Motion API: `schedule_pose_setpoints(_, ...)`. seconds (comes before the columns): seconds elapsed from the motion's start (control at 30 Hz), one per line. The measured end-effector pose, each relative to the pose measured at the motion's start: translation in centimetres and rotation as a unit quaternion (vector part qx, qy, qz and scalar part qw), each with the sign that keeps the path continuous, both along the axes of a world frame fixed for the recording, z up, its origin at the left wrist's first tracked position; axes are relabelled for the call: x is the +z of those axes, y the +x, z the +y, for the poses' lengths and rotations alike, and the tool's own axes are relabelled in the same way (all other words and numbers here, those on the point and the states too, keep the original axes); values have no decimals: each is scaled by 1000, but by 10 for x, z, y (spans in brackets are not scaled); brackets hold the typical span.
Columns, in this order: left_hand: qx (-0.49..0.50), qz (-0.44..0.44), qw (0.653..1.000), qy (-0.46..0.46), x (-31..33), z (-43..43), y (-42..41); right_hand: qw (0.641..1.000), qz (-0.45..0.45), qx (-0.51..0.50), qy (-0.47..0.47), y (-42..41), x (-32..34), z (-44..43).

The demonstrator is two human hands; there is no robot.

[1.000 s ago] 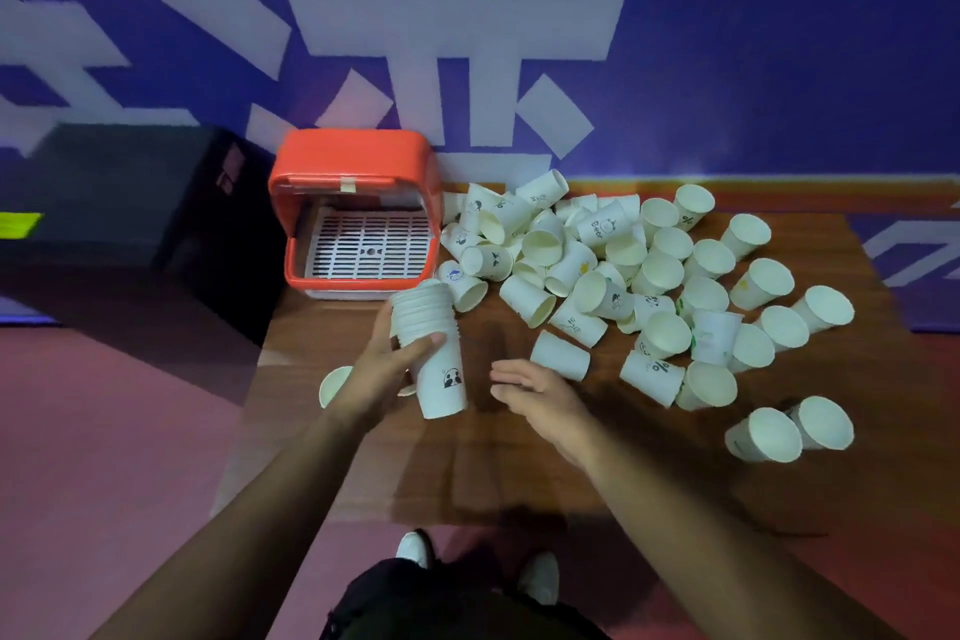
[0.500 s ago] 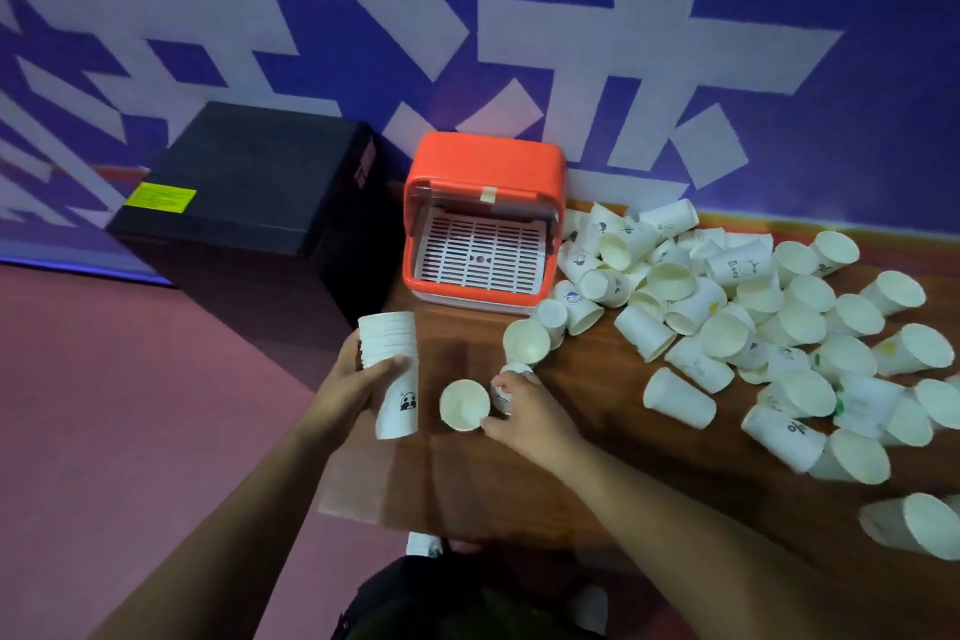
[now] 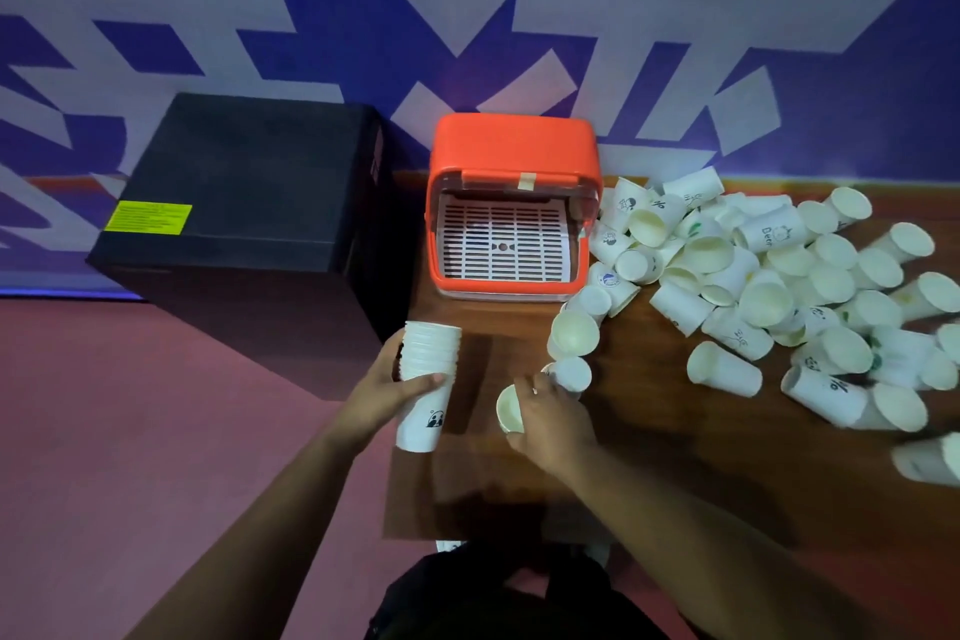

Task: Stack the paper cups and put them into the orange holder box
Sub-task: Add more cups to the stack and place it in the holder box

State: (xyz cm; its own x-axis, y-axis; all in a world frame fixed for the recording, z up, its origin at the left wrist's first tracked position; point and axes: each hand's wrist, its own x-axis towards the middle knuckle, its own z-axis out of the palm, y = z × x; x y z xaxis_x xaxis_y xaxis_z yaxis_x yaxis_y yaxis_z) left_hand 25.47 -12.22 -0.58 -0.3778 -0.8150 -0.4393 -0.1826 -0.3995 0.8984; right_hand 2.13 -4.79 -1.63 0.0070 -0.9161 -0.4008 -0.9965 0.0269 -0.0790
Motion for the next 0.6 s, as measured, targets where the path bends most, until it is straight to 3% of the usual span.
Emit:
schedule_pose_setpoints(0.13, -22, -16, 1000, -14, -4, -6, 3, 979, -146, -142, -25, -7, 28, -12)
schedule_pose_setpoints(0.3, -62, -57, 996, -37, -6, -16, -2, 891, -323, -300, -108, -42, 85, -47)
schedule_pose_setpoints(0.4, -104, -66, 990, -65, 0, -20, -16, 865, -383, -303, -114, -53, 101, -62)
schedule_pose_setpoints(0.6, -169, -19, 979, -108, 14, -29, -43, 879, -404, -252, -25, -55, 103, -76)
